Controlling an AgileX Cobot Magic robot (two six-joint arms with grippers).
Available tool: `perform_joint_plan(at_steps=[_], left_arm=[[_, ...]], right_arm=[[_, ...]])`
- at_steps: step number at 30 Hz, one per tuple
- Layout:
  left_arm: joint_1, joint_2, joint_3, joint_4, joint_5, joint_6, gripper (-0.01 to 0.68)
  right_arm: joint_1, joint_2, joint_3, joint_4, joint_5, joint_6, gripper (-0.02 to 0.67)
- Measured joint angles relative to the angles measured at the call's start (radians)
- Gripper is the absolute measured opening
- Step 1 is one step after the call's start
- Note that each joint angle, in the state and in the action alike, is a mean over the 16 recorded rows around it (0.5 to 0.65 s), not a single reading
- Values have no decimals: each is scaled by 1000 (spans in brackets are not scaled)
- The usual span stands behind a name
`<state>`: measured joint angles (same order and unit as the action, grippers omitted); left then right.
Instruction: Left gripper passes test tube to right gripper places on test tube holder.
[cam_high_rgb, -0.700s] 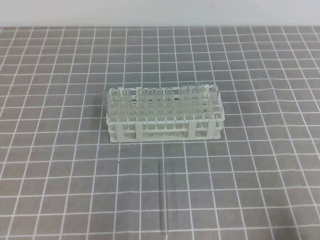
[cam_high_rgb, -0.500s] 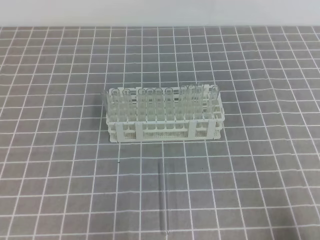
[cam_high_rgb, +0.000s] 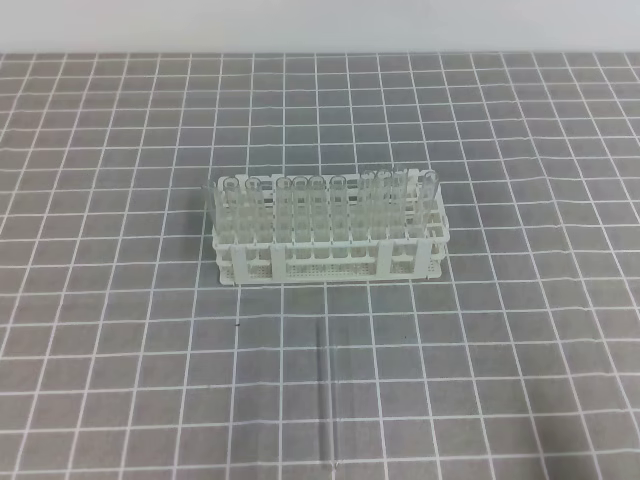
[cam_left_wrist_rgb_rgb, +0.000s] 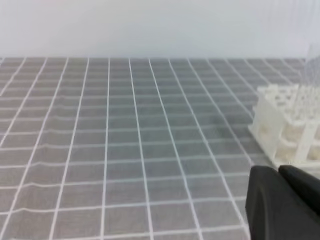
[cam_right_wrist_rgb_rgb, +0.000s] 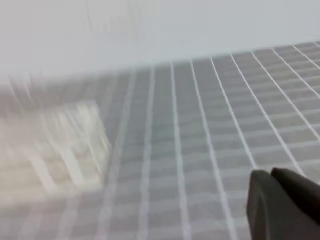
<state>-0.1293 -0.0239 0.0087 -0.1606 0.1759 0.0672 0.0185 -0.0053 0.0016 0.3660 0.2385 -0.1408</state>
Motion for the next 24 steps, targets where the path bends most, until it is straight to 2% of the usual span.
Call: perform_joint_plan(at_steps=[6,12,16,24], left_arm=[[0,2,-1,-38,-73,-50,0],[0,1,0,-46,-89,-57,0],[0,6,-1,-29,-80,-35,0],[-2,2,1,-3,-78,-30,0]], right_arm=[[0,0,0,245,-73,-11,-1],[0,0,0,434,-109,-99,-1],[0,0,0,499,-109,-204,-1],[0,0,0,537,-94,-418,-1]])
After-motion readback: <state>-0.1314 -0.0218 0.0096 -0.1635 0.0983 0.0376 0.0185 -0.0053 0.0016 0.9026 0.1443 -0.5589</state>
